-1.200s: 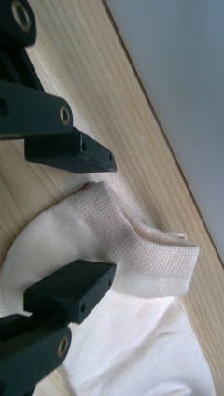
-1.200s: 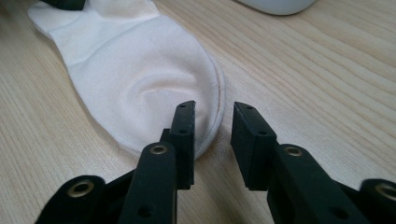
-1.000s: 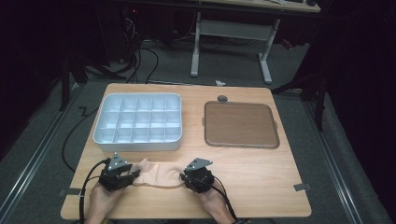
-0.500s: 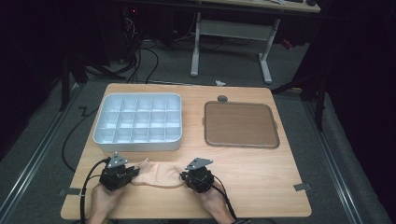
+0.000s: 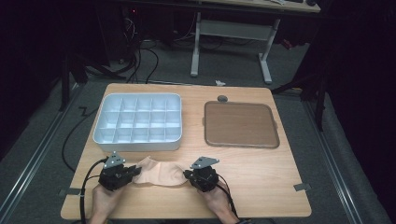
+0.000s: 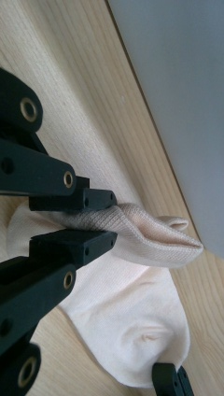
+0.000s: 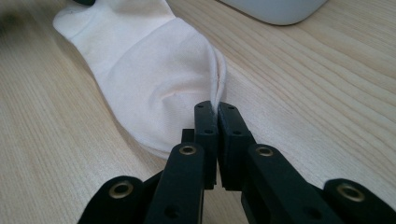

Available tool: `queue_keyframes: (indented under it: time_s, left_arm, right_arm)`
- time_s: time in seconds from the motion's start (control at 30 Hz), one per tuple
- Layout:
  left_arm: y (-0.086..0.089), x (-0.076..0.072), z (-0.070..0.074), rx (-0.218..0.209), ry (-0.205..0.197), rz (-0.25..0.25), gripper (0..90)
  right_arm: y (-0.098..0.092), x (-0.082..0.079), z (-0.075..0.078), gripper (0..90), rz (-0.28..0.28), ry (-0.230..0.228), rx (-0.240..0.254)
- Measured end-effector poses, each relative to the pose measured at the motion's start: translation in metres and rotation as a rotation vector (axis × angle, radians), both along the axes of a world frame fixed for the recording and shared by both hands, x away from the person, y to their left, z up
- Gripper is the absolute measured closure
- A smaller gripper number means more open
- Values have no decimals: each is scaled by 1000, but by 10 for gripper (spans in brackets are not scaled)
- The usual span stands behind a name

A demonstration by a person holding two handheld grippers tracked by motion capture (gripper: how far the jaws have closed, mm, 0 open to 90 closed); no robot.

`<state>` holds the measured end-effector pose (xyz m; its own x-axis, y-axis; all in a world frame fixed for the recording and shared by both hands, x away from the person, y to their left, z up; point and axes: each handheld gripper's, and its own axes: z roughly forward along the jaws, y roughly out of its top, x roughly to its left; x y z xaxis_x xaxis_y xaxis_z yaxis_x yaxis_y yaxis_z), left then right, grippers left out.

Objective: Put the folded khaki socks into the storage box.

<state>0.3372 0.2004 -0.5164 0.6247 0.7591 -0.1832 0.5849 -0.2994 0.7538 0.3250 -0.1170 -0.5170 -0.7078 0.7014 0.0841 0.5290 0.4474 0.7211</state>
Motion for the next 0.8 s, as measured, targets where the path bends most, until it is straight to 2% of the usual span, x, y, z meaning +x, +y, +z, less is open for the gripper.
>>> queue_keyframes:
  time_s: [0.13,0.3,0.6,0.8]
  left_arm:
    - [-5,-1,4,-20,-5,-8,807]
    - [-14,-1,7,-13,-16,-27,807]
    - [-26,1,8,-1,1,-45,807]
    - [-33,3,9,-4,-4,-58,807]
  right_arm:
    - [-8,-3,3,875,-14,-6,15]
    - [-18,-4,6,875,-37,-16,20]
    - [-29,-5,8,875,-66,-11,25]
    - [-36,-5,8,874,-77,-15,36]
